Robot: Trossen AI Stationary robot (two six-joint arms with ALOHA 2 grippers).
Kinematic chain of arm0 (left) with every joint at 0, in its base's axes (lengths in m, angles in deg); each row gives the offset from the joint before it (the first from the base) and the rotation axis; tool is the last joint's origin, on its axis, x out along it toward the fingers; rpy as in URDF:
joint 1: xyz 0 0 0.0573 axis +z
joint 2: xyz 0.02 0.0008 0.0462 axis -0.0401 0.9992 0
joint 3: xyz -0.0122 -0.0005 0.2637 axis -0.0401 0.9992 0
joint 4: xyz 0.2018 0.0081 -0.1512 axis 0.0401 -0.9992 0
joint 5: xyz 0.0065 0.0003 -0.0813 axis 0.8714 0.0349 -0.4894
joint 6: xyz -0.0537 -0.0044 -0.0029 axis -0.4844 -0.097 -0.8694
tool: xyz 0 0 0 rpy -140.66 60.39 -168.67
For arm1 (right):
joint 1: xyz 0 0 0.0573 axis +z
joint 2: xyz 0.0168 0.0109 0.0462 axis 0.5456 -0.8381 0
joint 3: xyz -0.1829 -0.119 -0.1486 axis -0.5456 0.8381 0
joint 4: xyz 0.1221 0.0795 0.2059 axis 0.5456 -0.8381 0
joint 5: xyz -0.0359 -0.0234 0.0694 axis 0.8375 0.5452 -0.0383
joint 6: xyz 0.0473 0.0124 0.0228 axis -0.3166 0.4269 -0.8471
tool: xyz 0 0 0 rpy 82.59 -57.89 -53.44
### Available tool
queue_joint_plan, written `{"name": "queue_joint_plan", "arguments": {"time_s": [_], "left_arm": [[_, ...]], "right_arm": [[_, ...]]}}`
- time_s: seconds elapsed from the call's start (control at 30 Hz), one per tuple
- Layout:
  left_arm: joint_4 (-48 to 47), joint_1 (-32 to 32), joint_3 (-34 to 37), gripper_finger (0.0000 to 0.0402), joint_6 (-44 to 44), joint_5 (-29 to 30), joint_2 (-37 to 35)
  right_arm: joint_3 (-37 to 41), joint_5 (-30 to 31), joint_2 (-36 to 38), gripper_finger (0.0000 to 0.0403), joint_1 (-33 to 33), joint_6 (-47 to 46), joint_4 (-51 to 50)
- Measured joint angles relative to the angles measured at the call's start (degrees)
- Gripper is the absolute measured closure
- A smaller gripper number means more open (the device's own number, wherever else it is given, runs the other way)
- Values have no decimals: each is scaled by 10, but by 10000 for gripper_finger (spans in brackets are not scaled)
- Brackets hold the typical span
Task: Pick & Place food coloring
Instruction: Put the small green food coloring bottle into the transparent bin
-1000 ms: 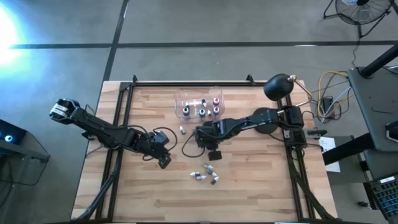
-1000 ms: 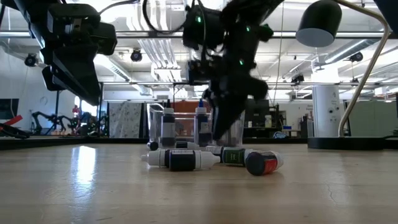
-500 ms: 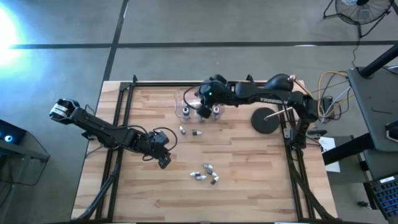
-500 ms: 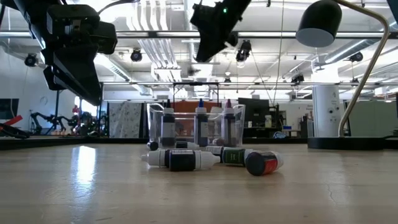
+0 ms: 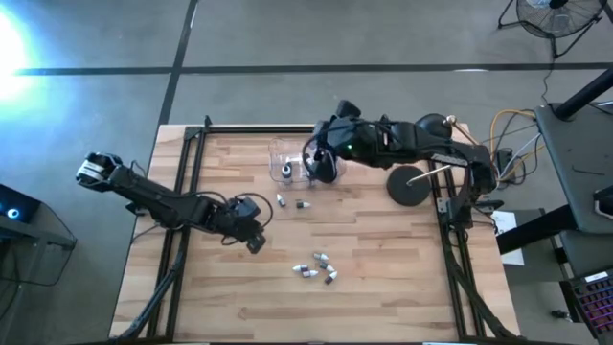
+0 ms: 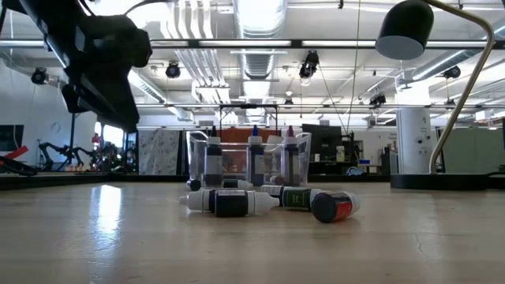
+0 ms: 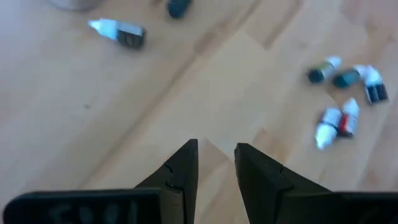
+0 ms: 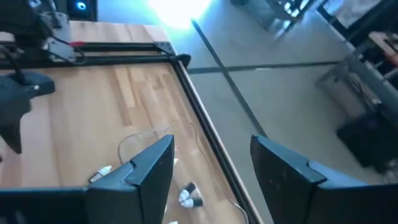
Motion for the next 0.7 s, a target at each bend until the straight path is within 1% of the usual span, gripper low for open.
{"name": "queue_joint_plan", "arguments": {"time_s": [0.07,0.13,0.17,0.2,0.27,0.33,0.37,0.43,0.5,0.57,0.7], "left_arm": [[1,27,5,321,-27,-2,3],[1,59,9,321,-63,-16,9],[9,75,10,321,-67,-31,12],[27,88,10,321,-49,-50,13],[82,102,10,321,35,-96,16],[143,101,9,321,150,-129,21],[168,98,9,321,212,-137,24],[190,94,8,321,308,-132,31],[185,98,8,321,383,-107,42],[170,104,9,321,449,-94,58],[156,109,9,321,558,-90,88]], "right_arm": [[-7,4,0,198,2,-24,-20],[-10,2,0,198,1,-77,-61],[-11,-10,0,197,-1,-98,-92],[-8,-32,1,197,-2,-118,-131],[3,-79,1,197,0,-148,-206],[26,-124,1,197,8,-175,-264],[41,-135,1,197,14,-188,-282],[73,-142,2,197,32,-210,-308],[109,-145,3,197,51,-231,-310],[142,-145,3,197,69,-252,-307],[204,-143,3,197,106,-298,-291]]}}
